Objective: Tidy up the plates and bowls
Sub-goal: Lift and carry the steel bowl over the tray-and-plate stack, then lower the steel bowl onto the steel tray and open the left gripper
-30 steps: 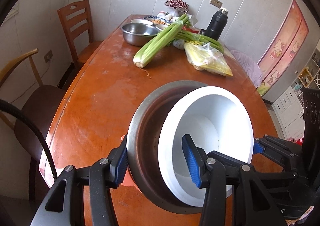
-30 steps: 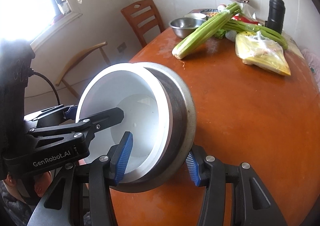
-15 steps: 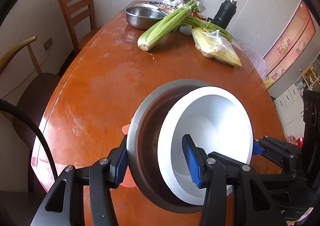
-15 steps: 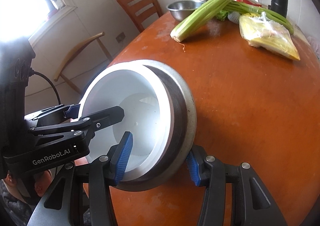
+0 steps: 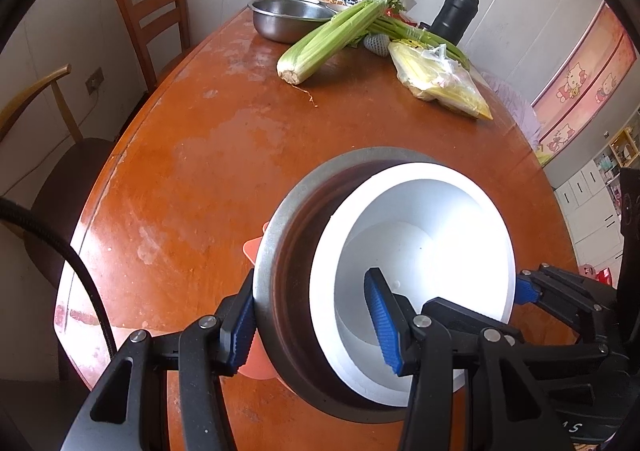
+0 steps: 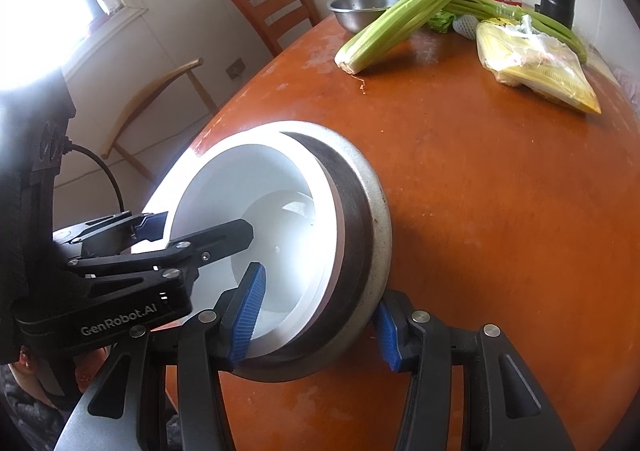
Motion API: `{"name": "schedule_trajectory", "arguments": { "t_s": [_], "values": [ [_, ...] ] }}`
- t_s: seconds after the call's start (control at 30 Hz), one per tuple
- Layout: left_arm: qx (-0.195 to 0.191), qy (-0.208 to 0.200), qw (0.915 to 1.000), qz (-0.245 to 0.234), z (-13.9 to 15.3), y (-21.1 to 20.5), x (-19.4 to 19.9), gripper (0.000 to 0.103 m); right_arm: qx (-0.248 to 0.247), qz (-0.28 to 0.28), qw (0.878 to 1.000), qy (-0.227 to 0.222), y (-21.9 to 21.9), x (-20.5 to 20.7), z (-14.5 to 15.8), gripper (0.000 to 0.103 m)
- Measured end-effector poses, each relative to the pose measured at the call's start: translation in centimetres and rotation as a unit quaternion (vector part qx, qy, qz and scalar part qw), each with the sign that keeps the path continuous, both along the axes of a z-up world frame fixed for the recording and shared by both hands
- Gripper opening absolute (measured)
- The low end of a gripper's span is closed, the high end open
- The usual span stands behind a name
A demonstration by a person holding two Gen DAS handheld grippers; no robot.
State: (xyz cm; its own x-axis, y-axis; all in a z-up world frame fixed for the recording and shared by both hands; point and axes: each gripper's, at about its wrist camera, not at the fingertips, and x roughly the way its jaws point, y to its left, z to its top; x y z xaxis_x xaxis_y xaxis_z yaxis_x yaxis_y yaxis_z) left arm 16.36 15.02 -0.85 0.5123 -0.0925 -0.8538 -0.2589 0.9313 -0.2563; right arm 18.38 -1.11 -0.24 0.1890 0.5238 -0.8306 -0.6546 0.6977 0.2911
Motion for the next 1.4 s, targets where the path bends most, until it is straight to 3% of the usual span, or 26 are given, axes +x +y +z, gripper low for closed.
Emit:
{"name": "schedule_trajectory", "arguments": {
  "t_s": [1.0, 1.4],
  "values": [
    [0.001, 0.0, 1.0, 0.003, -0.9, 1.4, -0.5, 0.05, -0.022, -0.003, 1.0, -0.014, 1.8, 0.3, -0.8, 0.053],
    [0.001, -0.008, 1.0, 0.006, -0.4, 1.8, -1.1, 0.051, -0.051, -0.009, 0.997, -0.05, 2.4, -0.1, -0.9, 0.053]
  ]
}}
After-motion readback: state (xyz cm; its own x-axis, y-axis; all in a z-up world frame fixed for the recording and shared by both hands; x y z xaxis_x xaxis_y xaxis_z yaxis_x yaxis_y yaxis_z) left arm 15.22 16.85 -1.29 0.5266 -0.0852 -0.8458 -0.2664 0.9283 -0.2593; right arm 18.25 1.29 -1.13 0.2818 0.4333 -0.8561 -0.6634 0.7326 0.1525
